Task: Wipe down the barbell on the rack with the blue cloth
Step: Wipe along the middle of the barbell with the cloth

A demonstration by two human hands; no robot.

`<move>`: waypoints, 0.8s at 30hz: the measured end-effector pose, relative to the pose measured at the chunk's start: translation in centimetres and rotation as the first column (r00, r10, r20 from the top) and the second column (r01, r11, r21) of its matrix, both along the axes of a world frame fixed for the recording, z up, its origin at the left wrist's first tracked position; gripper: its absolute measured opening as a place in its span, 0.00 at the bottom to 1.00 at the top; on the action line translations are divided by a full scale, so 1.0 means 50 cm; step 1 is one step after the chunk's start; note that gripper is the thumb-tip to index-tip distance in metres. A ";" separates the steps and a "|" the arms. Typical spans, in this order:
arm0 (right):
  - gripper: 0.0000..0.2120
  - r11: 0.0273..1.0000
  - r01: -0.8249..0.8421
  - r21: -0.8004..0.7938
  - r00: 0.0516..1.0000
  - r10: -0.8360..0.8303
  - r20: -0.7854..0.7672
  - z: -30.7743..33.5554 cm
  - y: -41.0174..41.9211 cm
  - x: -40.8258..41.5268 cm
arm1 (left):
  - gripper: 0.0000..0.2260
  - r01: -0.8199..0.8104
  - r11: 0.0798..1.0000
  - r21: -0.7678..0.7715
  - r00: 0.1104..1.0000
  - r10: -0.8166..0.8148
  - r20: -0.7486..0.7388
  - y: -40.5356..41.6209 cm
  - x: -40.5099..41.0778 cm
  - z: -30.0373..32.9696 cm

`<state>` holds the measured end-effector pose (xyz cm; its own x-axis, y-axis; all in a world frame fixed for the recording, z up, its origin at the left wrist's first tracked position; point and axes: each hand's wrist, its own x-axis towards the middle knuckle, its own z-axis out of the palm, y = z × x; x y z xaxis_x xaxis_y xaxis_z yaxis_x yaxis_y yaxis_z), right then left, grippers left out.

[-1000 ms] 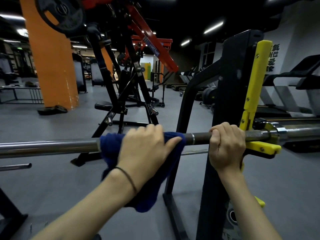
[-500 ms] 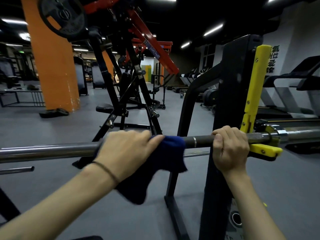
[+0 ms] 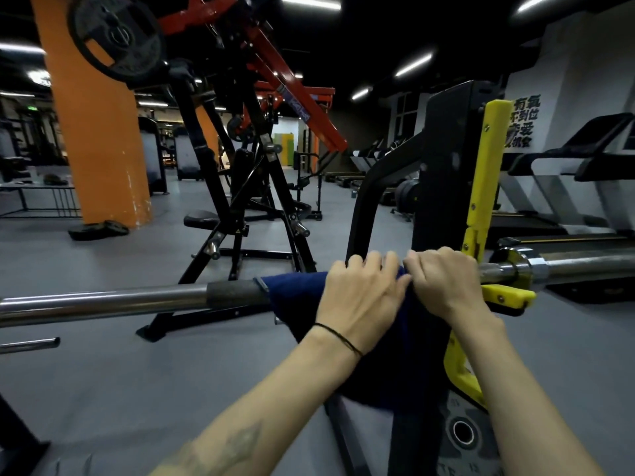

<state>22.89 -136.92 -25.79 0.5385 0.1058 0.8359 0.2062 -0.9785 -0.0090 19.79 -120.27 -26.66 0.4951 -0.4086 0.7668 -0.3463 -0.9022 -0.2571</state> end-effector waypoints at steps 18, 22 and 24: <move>0.19 0.981 -0.191 0.039 0.968 0.182 0.172 -0.097 -0.039 -0.026 | 0.28 -0.107 0.994 -0.029 0.993 0.106 -0.051 0.276 -0.063 0.030; 0.20 0.976 -0.189 0.107 0.966 0.166 0.198 -0.094 -0.021 -0.023 | 0.19 0.004 1.000 0.012 0.998 -0.004 0.070 0.126 -0.015 0.005; 0.21 0.977 -0.189 0.100 0.966 0.166 0.199 -0.092 -0.024 -0.023 | 0.20 0.001 1.000 -0.021 0.997 0.000 0.076 0.055 0.000 0.000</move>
